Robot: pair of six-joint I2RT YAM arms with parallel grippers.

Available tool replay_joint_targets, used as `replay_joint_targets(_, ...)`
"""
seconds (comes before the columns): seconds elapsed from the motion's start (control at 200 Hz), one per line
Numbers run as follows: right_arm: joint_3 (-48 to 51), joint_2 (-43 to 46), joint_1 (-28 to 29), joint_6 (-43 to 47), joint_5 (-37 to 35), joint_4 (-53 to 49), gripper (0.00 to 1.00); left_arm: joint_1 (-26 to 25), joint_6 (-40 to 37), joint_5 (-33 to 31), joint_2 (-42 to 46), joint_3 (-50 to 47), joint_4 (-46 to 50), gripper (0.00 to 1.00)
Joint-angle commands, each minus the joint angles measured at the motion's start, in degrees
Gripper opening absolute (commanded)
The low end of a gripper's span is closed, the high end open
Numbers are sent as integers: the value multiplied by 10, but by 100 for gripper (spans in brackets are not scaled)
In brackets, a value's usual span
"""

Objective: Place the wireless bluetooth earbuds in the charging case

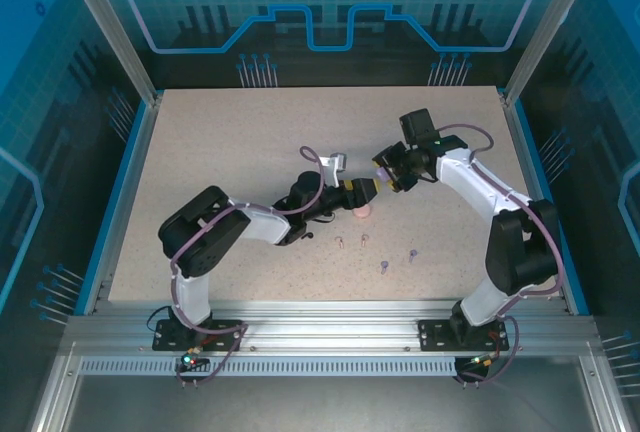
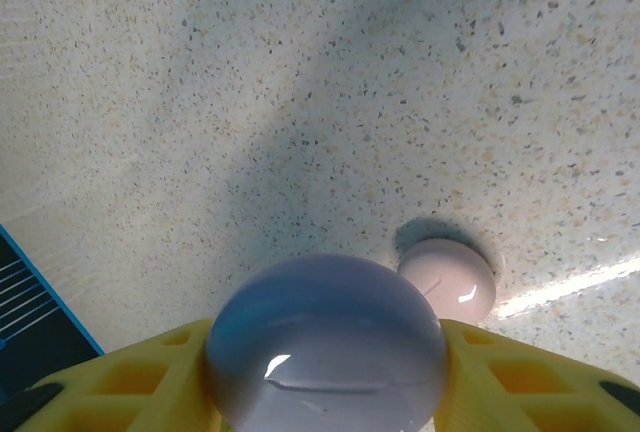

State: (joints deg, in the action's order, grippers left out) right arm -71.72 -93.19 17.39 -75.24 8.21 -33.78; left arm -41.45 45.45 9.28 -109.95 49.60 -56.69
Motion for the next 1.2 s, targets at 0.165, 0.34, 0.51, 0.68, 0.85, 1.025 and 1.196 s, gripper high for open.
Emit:
replay_joint_targets(0.165, -14, 16, 12, -27, 13, -3, 50, -5, 13, -8, -38, 47, -52, 64)
replay_joint_targets(0.34, -14, 17, 18, -30, 15, 0, 50, -6, 15, -13, -56, 62, -57, 57)
replay_joint_targets(0.51, -11, 17, 21, -30, 18, 2, 50, -6, 21, -21, -72, 70, -68, 51)
replay_joint_targets(0.68, -8, 17, 21, -30, 22, 5, 50, -7, 25, -24, -83, 78, -73, 44)
replay_joint_targets(0.85, -6, 17, 22, -30, 23, 5, 50, -8, 22, -31, -84, 79, -74, 43)
replay_joint_targets(1.025, -3, 20, 21, -28, 23, 7, 50, -7, 24, -34, -87, 85, -74, 39)
replay_joint_targets(1.196, 0, 20, 21, -29, 27, 11, 50, -8, 25, -36, -91, 89, -73, 31)
